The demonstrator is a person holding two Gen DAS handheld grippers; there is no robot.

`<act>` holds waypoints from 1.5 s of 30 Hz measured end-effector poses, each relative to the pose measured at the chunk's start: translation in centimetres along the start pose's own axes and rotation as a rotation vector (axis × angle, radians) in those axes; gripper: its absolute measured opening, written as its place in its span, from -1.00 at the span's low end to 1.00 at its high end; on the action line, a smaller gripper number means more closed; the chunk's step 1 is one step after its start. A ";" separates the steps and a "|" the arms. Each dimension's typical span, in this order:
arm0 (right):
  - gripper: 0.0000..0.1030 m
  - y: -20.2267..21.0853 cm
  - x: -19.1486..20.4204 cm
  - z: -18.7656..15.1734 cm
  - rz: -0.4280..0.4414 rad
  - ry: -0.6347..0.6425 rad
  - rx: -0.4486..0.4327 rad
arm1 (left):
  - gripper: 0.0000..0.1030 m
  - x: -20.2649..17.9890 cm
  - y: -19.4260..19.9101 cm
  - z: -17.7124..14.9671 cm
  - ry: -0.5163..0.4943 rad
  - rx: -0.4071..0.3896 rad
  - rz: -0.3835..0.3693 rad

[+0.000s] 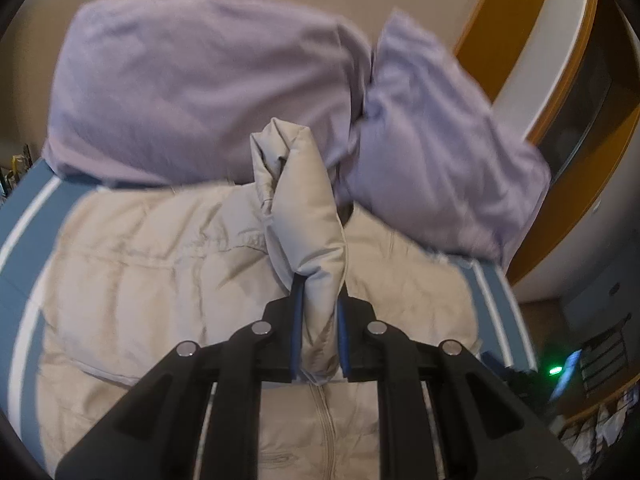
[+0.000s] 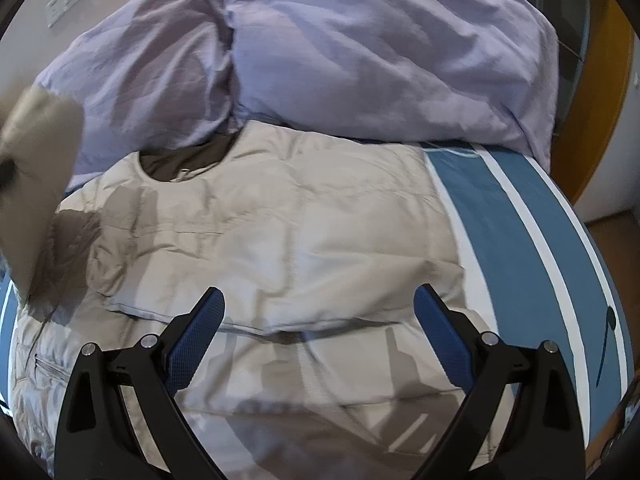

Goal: Fold large clothes

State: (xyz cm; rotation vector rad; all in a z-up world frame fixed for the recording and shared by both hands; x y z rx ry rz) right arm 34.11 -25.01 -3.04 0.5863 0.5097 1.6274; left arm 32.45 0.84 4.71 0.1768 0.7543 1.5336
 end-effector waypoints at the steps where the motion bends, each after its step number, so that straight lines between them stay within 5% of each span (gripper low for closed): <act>1: 0.89 -0.1 -0.3 -0.1 -0.004 -0.005 0.003 | -0.71 -0.2 -0.8 -0.7 -0.007 0.022 0.007; 6: 0.89 -0.3 -1.8 -0.6 -0.020 -0.024 0.016 | -0.68 -0.8 -4.2 -3.9 -0.030 0.125 0.034; 11: 0.89 -0.1 -2.1 -0.7 -0.020 -0.033 0.011 | -0.47 -1.7 -4.0 -5.0 -0.055 0.146 -0.009; 17: 0.89 0.4 -1.6 -0.6 -0.009 -0.036 0.004 | -0.32 -2.5 -2.2 -4.7 -0.087 0.122 -0.053; 23: 0.88 1.4 0.3 -0.2 0.058 -0.031 -0.013 | -0.31 0.3 -0.4 -3.9 -0.111 0.078 0.026; 30: 0.50 0.6 4.2 0.5 0.241 -0.080 0.030 | -0.31 5.6 0.9 -3.4 -0.118 0.048 0.155; 40: 0.25 -2.4 8.5 0.2 0.314 -0.125 0.103 | -0.31 10.5 1.6 -3.7 -0.122 0.043 0.242; 43: -0.04 -3.3 9.1 0.0 0.309 -0.125 0.112 | -0.31 11.6 1.3 -3.8 -0.114 0.049 0.260; 45: -0.52 -3.6 9.5 -0.2 0.323 -0.123 0.104 | -0.31 12.2 1.0 -4.0 -0.105 0.054 0.269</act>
Point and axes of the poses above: each gripper's, at about its wrist camera, not at the fingertips, and y roughly against the way its jaws point, x to its left, z to its top, the point moved 1 cm from there along -y, roughly the way its jaws point, and after that the axes turned 10 degrees about -x, right-handed, at the moved point
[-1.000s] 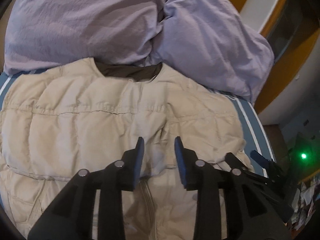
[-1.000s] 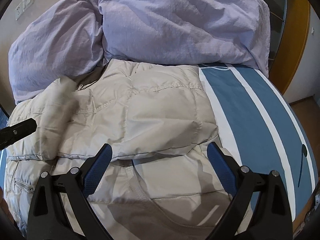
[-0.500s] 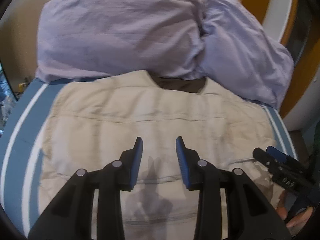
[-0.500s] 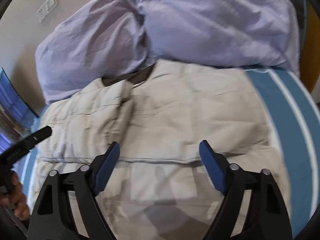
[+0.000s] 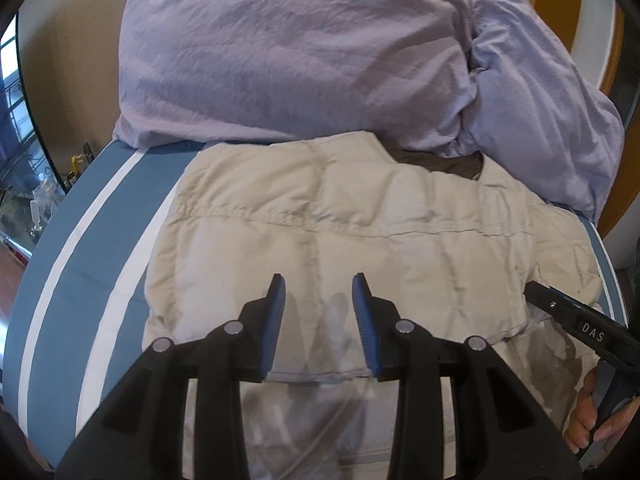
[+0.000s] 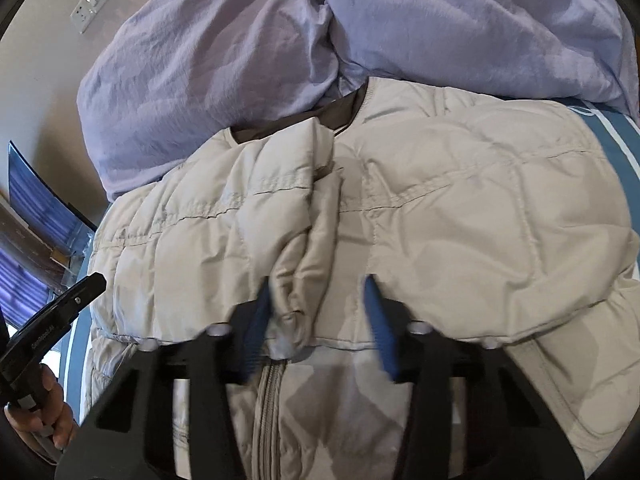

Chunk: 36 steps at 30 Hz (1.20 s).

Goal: Fold large clothes

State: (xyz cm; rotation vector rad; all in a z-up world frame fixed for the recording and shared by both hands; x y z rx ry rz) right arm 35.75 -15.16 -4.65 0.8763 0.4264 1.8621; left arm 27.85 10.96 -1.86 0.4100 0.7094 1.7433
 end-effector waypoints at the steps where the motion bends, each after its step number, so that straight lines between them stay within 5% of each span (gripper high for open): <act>1: -0.61 0.0 0.0 -0.1 0.003 0.001 -0.002 | -0.30 0.1 -0.2 -0.1 0.001 0.002 0.006; 22: -0.64 -2.0 -0.7 -1.3 -0.029 -0.012 -0.003 | -0.20 0.1 -3.5 -2.1 -0.045 0.030 0.076; 26: -0.31 -1.3 -0.8 -1.0 -0.027 -0.005 -0.002 | 0.15 0.6 -1.6 -2.0 -0.024 0.016 0.063; 29: 0.01 0.0 -0.9 -0.7 -0.024 -0.015 -0.008 | 0.20 1.1 0.2 -2.2 -0.033 0.003 0.065; 36: 0.31 5.0 -1.6 -0.4 -0.062 0.039 -0.045 | 0.36 4.1 5.3 -4.1 -0.010 -0.013 0.052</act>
Point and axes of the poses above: each gripper's, at about its wrist camera, not at the fingertips, and y roughly against the way its jaws point, x to its left, z to its top, the point moved 1 cm from there along -y, roughly the way its jaws point, and after that the axes turned 10 degrees about -x, right-handed, at the moved point
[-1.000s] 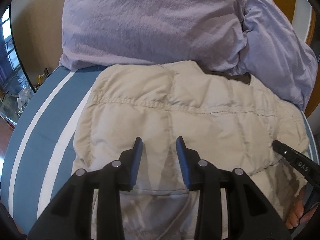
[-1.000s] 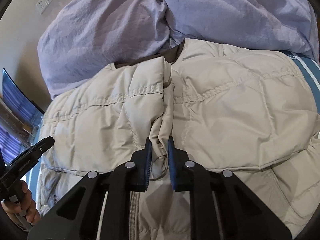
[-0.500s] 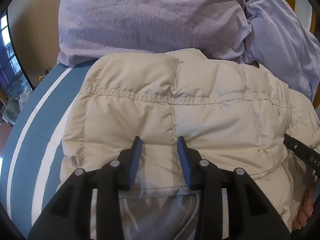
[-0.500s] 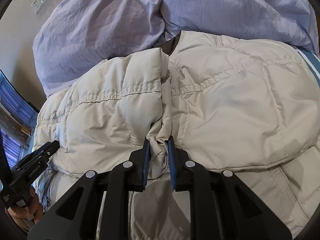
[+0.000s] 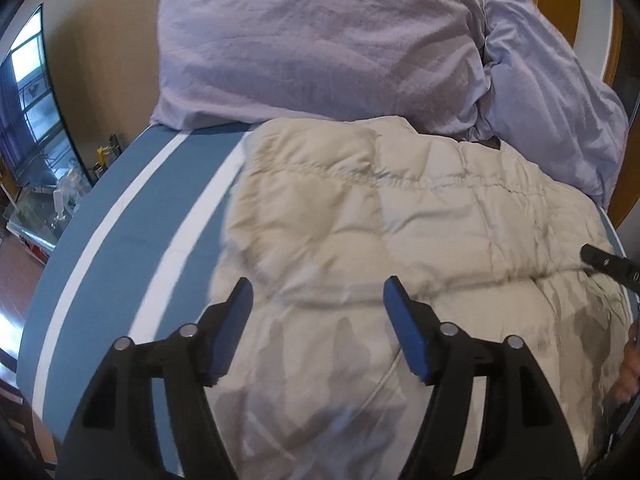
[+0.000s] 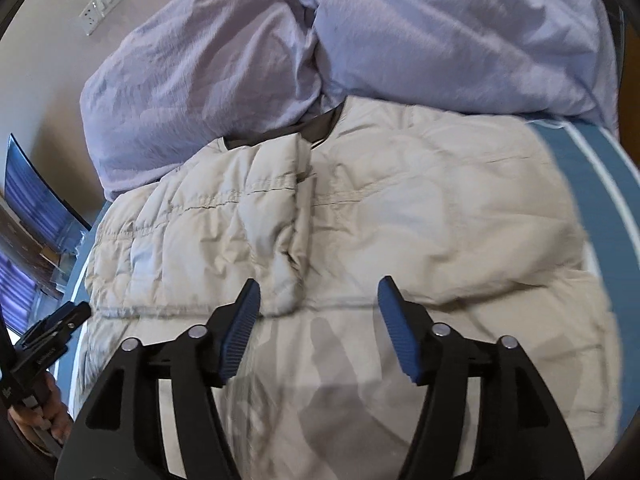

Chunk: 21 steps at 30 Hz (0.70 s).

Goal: Fold large clothes

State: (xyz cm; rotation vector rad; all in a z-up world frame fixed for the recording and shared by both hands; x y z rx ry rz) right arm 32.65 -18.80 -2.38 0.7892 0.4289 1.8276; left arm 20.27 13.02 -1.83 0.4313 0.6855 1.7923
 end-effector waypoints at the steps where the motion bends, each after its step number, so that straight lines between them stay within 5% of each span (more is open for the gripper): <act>1: 0.33 1.0 -0.5 -0.1 -0.010 0.010 -0.005 | 0.37 0.7 0.9 -0.6 0.004 0.000 -0.004; 6: 0.50 5.2 -3.7 -1.1 -0.069 0.032 -0.032 | 0.38 3.8 4.4 -3.6 0.035 0.025 -0.015; 21: 0.51 13.5 -14.3 -8.6 -0.139 -0.036 0.009 | 0.37 7.6 8.1 -10.4 0.100 0.085 -0.081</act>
Point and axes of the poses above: each gripper's, at about its wrist camera, not at the fingertips, and y roughly against the way its jaws point, x to its left, z to its top, the point moved 1 cm from there along -y, roughly the way its jaws point, and after that the axes turned 10 degrees about -x, right-handed, at the moved point
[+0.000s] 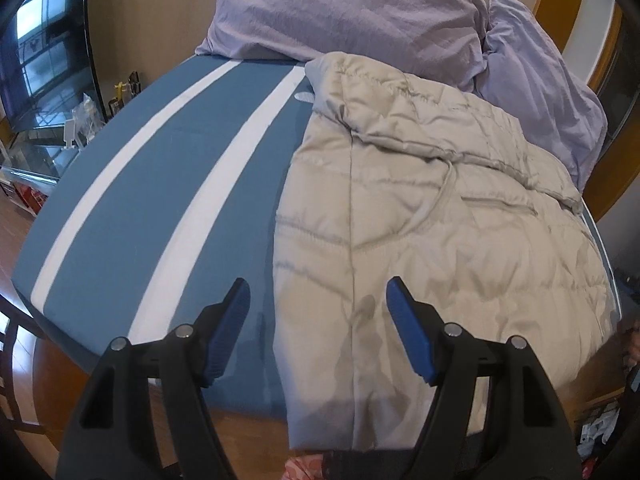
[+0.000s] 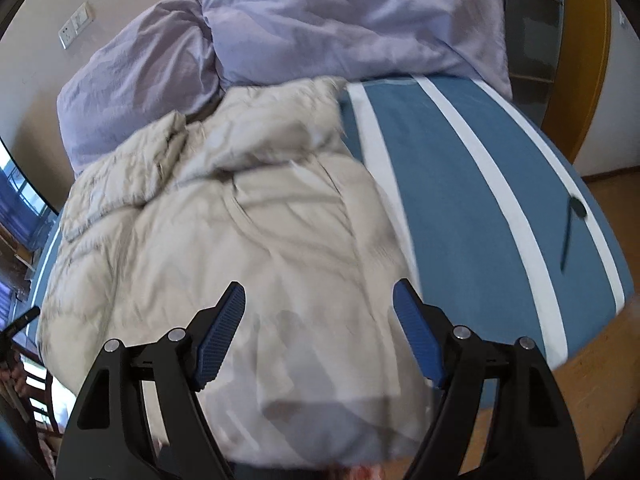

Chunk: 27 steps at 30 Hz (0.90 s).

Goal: Fold large clothes

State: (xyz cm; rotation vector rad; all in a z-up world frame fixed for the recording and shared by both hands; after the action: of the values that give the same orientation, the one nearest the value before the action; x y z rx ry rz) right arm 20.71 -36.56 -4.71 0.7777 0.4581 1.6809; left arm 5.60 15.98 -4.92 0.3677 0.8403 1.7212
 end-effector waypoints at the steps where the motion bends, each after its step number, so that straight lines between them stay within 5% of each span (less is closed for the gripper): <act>1: 0.51 0.2 -0.4 -0.5 0.003 -0.002 0.006 | 0.37 0.0 0.0 -0.2 0.001 0.002 -0.004; 19: 0.48 0.4 -4.2 -5.2 0.088 -0.108 0.064 | 0.35 0.0 -0.5 -3.1 0.072 0.033 -0.080; 23: 0.45 0.2 -4.2 -5.5 0.109 -0.119 0.058 | 0.19 0.0 -0.3 -3.3 0.084 0.026 -0.098; 27: 0.18 0.2 -4.1 -5.6 0.171 -0.139 0.061 | 0.02 0.0 0.0 -3.7 0.101 0.025 -0.122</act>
State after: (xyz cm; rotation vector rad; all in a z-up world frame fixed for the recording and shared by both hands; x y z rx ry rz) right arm 17.08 -39.96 -9.61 0.9945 0.3550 1.7628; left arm 3.30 14.66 -7.50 0.2432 0.9393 1.6279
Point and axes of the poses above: each gripper's, at about its wrist camera, not at the fingertips, and y roughly against the way its jaws point, x to its left, z to its top, the point moved 1 cm from there along -y, roughly the way its jaws point, and after that the axes turned 10 degrees about -x, right-handed, at the moved point
